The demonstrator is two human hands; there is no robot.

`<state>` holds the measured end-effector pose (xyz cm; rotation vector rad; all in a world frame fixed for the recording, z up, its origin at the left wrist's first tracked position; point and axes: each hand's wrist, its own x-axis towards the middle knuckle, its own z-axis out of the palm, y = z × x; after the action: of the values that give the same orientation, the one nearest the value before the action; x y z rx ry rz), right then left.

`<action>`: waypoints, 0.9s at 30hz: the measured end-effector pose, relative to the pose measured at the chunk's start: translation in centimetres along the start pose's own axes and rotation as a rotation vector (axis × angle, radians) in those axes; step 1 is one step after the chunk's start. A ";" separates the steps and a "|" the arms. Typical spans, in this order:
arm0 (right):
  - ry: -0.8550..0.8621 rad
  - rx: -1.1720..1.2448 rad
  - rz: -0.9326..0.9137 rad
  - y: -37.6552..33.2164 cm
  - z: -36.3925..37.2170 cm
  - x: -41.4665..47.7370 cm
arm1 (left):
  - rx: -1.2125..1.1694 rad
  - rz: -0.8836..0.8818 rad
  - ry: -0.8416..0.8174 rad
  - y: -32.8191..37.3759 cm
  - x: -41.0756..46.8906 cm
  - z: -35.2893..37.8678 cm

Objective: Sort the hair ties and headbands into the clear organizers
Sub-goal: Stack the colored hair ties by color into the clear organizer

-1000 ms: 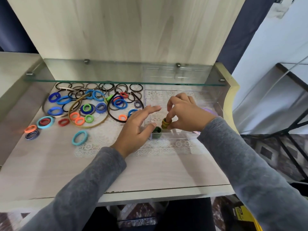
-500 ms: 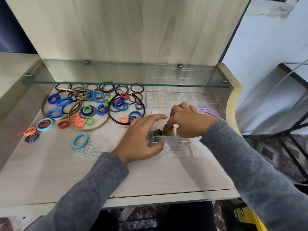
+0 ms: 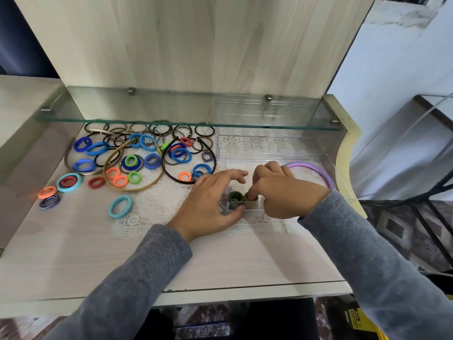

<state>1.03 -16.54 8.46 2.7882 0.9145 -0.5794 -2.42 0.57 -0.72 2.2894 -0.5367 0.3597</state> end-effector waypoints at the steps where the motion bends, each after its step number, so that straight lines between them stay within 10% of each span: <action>1: 0.000 0.009 0.002 0.0 -0.1 0.0 | -0.002 0.014 0.000 -0.1 0.0 0.0; 19: -0.035 0.163 0.013 1.2 0.2 0.9 | -0.007 0.069 -0.028 -0.6 0.0 0.5; 27: 0.439 0.431 -0.025 3.1 1.2 1.0 | -0.012 0.076 -0.019 -0.5 -0.1 0.4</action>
<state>3.29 -18.82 7.05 3.3830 0.9986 -0.1760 -2.22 0.58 -1.36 2.2675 -0.6351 0.3713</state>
